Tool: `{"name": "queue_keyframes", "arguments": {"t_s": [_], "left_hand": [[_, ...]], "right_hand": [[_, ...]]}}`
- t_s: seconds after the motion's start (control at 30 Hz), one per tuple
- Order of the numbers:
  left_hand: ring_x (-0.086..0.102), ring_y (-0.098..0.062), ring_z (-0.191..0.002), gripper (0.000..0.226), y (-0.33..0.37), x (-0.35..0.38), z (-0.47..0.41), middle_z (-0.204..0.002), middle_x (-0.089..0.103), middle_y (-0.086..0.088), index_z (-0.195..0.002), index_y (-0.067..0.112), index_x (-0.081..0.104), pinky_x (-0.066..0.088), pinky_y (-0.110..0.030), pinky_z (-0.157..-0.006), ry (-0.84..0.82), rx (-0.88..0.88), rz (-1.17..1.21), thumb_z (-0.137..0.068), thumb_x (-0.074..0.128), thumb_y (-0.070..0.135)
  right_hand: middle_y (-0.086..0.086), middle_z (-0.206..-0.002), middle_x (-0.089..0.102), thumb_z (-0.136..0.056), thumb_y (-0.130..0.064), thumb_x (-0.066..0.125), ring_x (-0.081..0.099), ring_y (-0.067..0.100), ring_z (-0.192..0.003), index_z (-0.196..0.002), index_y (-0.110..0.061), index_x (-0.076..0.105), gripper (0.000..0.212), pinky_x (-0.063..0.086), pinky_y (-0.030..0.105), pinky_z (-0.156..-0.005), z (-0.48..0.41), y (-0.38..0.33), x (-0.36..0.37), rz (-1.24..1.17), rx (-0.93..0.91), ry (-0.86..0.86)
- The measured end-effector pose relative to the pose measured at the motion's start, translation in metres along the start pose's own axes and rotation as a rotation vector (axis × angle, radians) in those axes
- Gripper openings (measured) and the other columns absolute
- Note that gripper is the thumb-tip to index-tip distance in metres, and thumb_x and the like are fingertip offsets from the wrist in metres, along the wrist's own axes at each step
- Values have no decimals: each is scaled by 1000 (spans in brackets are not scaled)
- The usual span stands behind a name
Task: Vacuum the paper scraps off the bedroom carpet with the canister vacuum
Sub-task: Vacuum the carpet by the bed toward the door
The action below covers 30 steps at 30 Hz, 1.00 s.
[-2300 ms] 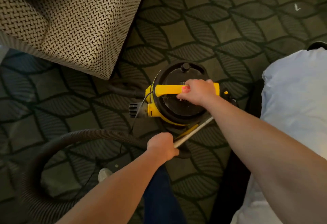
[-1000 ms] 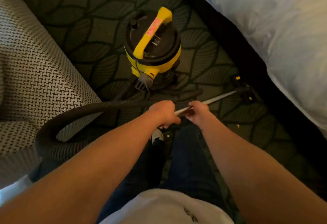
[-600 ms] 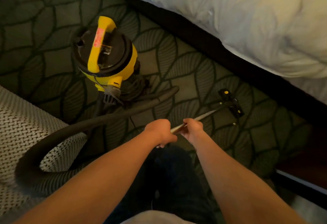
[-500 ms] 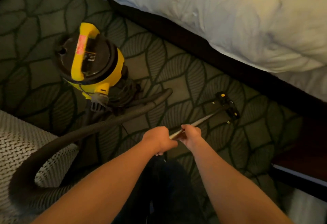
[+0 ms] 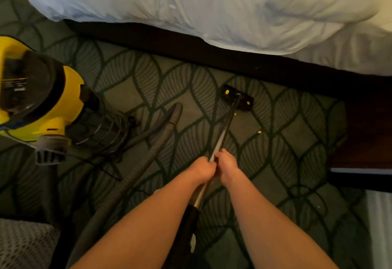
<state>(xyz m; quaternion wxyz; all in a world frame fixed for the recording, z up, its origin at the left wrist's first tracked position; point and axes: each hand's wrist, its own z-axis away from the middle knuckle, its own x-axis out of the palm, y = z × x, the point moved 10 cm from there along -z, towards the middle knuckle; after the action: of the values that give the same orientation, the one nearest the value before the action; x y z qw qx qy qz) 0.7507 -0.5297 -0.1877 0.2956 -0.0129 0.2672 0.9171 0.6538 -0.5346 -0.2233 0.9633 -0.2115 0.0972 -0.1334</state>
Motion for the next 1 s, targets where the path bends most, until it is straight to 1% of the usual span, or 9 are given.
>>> {"name": "queue_keyframes", "arguments": {"t_s": [0.1,0.2,0.3,0.43,0.57,0.67,0.8,0.87,1.0], "left_hand": [[66,-30,-77,33,-19,28,3,-90,67,-18,-97,0,65,56,-35,-74,-88,-43,147,-97,44,25],[61,-19,-67,26,-36,48,16,-76,63,-7,-78,12,63,53,-27,-66,-112,-82,225,-96,47,21],[62,-19,-66,21,-53,68,21,-75,63,-8,-80,11,64,54,-29,-61,-102,-132,220,-95,50,18],[65,-30,-95,30,-58,65,24,-98,68,-18,-99,1,69,53,-35,-86,25,-96,99,-94,46,20],[65,-28,-95,29,-53,59,31,-97,69,-12,-88,15,69,51,-35,-89,87,-27,-49,-94,45,29],[67,-23,-86,21,-45,61,33,-94,70,-6,-91,22,68,55,-39,-86,85,12,-85,-91,51,33],[64,-26,-89,22,-39,68,33,-88,66,-10,-94,9,69,52,-38,-84,82,25,-113,-92,52,24],[64,-33,-101,25,-41,74,26,-97,68,-19,-97,0,69,50,-37,-87,90,28,-162,-90,52,19],[64,-29,-106,29,-51,84,12,-106,69,-16,-100,1,69,48,-29,-87,66,19,-262,-90,48,19]], "right_hand": [[8,-80,56,-99,-8,47,53,19,-64,-93,-20,54,15,42,27,-46,8,33,-24,-38,44,-7],[12,-89,63,-98,-11,53,60,22,-74,-114,-6,62,20,52,34,-64,20,63,-48,-112,33,7],[18,-94,66,-98,-15,52,63,31,-83,-120,-3,63,28,54,45,-79,39,95,-62,-169,84,18],[24,-105,68,-102,-32,46,66,35,-91,-118,-1,64,39,56,44,-75,74,134,-57,-391,218,-58],[13,-68,64,-101,-46,43,62,23,-60,-88,-7,66,47,53,33,-56,107,145,-40,-526,264,-156],[7,-55,51,-98,-52,45,45,13,-36,-72,-9,58,52,39,18,-33,116,148,-36,-576,303,-170],[6,-55,48,-97,-46,49,43,12,-35,-74,-8,56,45,36,17,-32,117,152,-44,-522,315,-157],[6,-51,46,-97,-45,50,44,13,-34,-77,-9,56,42,36,18,-32,115,157,-50,-481,308,-154],[7,-50,45,-97,-47,50,43,15,-36,-79,-9,57,42,37,19,-33,114,167,-55,-466,326,-171]]}}
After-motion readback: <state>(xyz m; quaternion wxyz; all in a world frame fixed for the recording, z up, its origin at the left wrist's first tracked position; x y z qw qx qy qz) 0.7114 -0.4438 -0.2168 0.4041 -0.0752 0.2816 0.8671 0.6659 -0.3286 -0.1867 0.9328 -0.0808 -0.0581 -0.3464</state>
